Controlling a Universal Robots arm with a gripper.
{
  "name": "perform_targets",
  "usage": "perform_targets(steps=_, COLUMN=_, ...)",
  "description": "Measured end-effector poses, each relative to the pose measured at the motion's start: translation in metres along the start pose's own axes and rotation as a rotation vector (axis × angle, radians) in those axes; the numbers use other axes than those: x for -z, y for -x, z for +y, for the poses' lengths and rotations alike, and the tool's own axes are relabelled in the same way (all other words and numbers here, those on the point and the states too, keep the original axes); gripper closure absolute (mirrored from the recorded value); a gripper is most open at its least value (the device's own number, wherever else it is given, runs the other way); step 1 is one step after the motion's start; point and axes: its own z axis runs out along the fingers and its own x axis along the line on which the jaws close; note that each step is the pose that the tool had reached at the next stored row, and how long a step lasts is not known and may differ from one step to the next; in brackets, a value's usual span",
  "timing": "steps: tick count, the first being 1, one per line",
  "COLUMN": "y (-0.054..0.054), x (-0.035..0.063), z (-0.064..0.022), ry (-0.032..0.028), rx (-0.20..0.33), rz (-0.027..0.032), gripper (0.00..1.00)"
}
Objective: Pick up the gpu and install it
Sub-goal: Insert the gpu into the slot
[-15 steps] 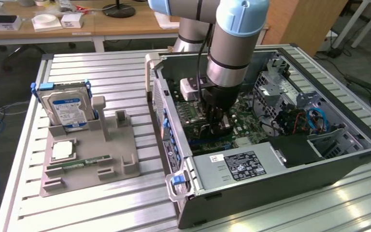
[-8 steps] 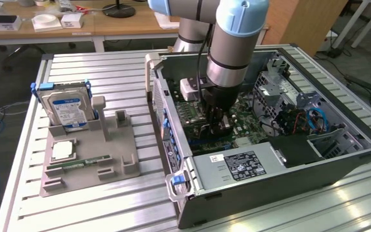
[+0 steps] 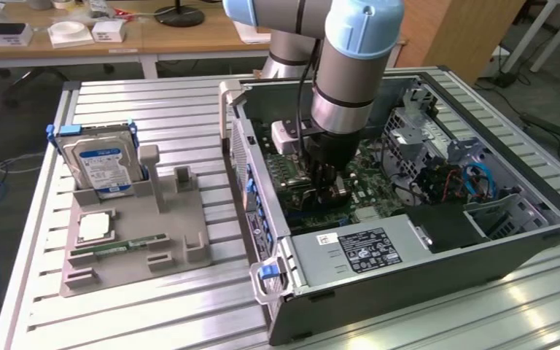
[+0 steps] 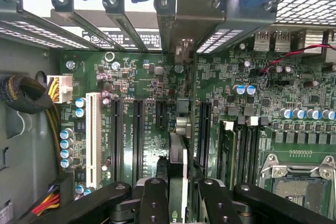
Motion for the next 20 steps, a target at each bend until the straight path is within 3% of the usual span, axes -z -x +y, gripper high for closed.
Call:
perform_targets(steps=16, y=0.0, x=0.0, z=0.0, ry=0.0, rx=0.0, rz=0.0, gripper=0.73)
perform_targets(steps=18, y=0.0003, x=-0.0011, z=0.0001, ry=-0.0009, rx=0.0, rz=-0.0027, gripper=0.72)
perform_targets(steps=19, y=0.0003, x=-0.0009, z=0.0001, ry=-0.0011, rx=0.0, rz=-0.0021, gripper=0.72)
perform_targets(steps=20, y=0.0001, x=0.0, z=0.0001, ry=0.0, rx=0.0, rz=-0.0001, gripper=0.66)
